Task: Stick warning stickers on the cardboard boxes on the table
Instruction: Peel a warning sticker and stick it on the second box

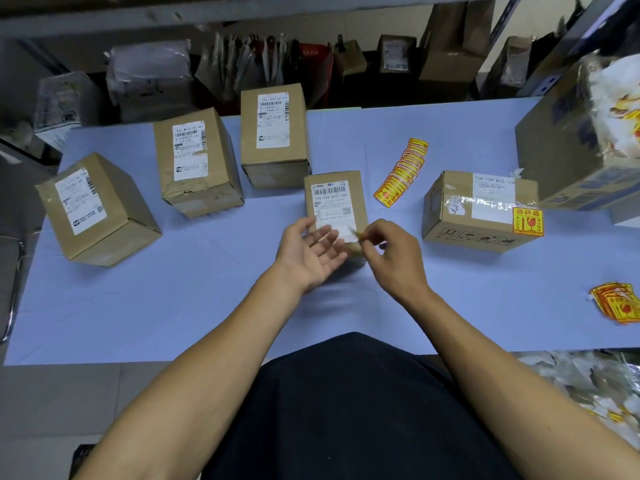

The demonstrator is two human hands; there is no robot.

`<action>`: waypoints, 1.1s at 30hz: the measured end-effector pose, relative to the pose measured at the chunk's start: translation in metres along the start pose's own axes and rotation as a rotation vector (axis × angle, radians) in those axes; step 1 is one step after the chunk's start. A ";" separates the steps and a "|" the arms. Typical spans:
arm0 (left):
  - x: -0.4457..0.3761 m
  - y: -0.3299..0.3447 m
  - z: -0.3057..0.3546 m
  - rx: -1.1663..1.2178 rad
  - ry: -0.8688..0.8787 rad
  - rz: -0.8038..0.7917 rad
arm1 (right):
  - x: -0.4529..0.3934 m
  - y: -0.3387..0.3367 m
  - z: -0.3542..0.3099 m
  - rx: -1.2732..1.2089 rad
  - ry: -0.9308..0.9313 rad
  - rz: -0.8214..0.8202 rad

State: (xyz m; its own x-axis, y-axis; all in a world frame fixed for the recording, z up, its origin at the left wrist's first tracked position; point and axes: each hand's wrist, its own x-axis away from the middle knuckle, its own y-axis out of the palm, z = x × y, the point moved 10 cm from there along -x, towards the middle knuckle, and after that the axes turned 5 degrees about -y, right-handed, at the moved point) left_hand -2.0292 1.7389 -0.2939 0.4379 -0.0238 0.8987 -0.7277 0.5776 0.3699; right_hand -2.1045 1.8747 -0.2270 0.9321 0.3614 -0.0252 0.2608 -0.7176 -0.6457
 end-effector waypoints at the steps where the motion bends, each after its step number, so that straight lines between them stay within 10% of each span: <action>1: 0.000 -0.002 0.005 0.047 0.016 -0.001 | 0.001 -0.001 0.021 -0.236 0.204 0.047; 5: -0.003 -0.008 0.012 -0.368 0.143 0.075 | 0.026 0.036 0.059 -1.121 0.844 -0.002; 12: -0.005 0.022 -0.005 -0.385 0.194 -0.062 | 0.036 0.057 0.051 -1.379 0.924 -0.135; 19: 0.000 0.031 0.024 -0.710 0.459 0.023 | 0.033 0.032 0.073 -0.839 0.832 -0.099; 33: -0.010 0.047 0.044 -1.147 0.420 0.058 | -0.003 0.022 0.069 -0.475 0.615 -0.162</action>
State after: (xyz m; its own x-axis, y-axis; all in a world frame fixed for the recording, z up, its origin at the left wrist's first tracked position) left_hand -2.0911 1.7303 -0.2754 0.7109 0.1685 0.6828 0.0429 0.9587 -0.2812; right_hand -2.1187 1.8995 -0.2938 0.8089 0.1892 0.5567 0.3557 -0.9114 -0.2070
